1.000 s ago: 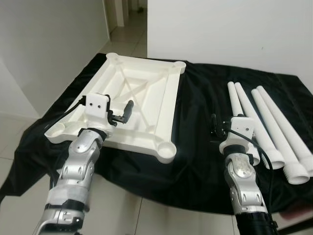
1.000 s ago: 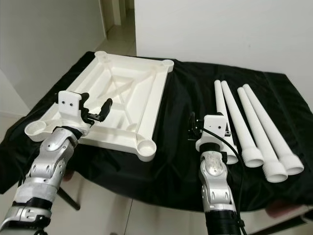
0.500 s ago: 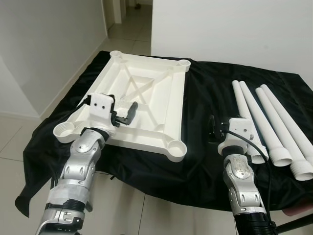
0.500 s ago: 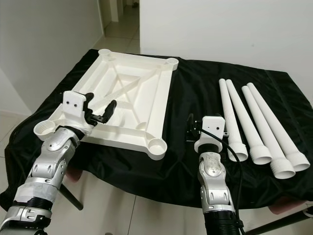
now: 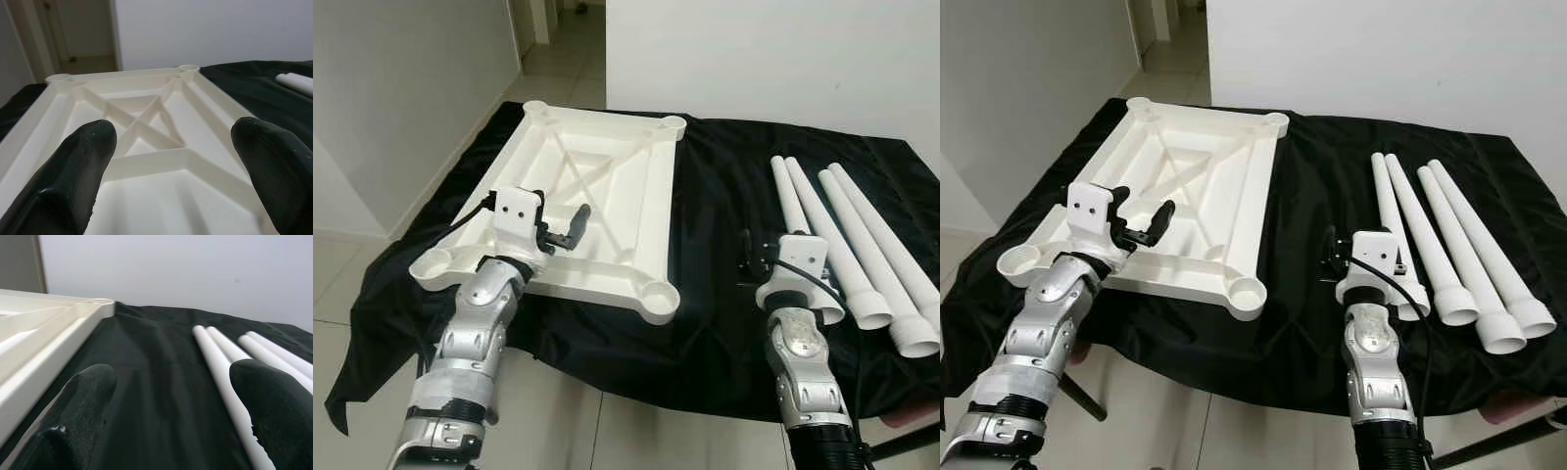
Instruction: Building children table
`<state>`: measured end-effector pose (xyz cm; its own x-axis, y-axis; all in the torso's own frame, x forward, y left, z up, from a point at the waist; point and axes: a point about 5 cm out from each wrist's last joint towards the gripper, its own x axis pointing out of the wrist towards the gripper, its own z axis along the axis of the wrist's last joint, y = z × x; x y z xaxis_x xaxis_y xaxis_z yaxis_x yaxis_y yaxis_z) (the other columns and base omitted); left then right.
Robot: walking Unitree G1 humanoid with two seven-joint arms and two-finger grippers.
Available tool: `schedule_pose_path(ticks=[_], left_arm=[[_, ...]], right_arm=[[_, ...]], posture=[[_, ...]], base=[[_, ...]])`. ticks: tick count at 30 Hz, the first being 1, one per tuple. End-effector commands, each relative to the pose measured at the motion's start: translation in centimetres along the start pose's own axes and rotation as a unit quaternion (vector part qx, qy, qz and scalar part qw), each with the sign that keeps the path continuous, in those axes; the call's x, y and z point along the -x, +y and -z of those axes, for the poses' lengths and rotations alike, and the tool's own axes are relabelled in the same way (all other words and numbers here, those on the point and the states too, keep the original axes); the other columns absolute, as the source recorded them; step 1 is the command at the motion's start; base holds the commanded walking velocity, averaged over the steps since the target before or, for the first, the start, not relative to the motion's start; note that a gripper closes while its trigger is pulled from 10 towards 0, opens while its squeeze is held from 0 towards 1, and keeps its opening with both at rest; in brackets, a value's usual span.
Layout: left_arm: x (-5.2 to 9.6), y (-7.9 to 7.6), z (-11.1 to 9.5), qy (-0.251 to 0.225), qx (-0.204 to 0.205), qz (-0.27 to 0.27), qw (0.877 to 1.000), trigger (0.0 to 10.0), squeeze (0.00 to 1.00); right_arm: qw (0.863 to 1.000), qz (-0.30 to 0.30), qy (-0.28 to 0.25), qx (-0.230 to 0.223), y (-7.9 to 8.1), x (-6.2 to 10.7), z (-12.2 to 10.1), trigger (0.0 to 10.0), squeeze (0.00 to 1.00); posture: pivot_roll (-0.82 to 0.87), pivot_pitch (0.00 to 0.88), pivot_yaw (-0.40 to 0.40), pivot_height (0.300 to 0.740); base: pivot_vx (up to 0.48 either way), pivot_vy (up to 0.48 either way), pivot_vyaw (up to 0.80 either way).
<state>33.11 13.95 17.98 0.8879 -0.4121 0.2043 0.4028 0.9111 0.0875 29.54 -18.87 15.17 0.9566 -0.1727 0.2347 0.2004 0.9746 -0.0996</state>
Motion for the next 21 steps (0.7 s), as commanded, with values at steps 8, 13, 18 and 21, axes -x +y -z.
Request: schedule_pose_path(ticks=[8,13,18,21], left_arm=[[0.25,-0.24,0.16,0.006,-0.001,0.002,1.000,10.0,0.00],[0.19,-0.14,0.28,0.012,0.000,0.000,1.000,10.0,0.00],[0.15,-0.18,0.36,0.014,-0.001,0.001,1.000,10.0,0.00],[0.14,-0.21,0.39,0.014,-0.001,0.002,1.000,10.0,0.00]], right_arm=[[1.000,-0.006,0.009,0.002,0.29,0.14,0.30,10.0,0.00],[1.000,-0.008,0.009,0.002,0.42,0.07,0.31,10.0,0.00],[1.000,-0.010,0.008,0.003,0.56,0.03,0.27,10.0,0.00],[1.000,-0.011,0.008,0.003,0.57,0.03,0.29,10.0,0.00]], posture=[[0.02,0.046,0.017,0.740],[0.02,0.044,0.014,0.740],[0.02,0.038,0.013,0.740],[0.02,0.035,0.012,0.740]], base=[[0.000,0.000,0.00],[0.000,0.126,0.00],[0.000,0.433,0.00],[0.000,0.466,0.00]])
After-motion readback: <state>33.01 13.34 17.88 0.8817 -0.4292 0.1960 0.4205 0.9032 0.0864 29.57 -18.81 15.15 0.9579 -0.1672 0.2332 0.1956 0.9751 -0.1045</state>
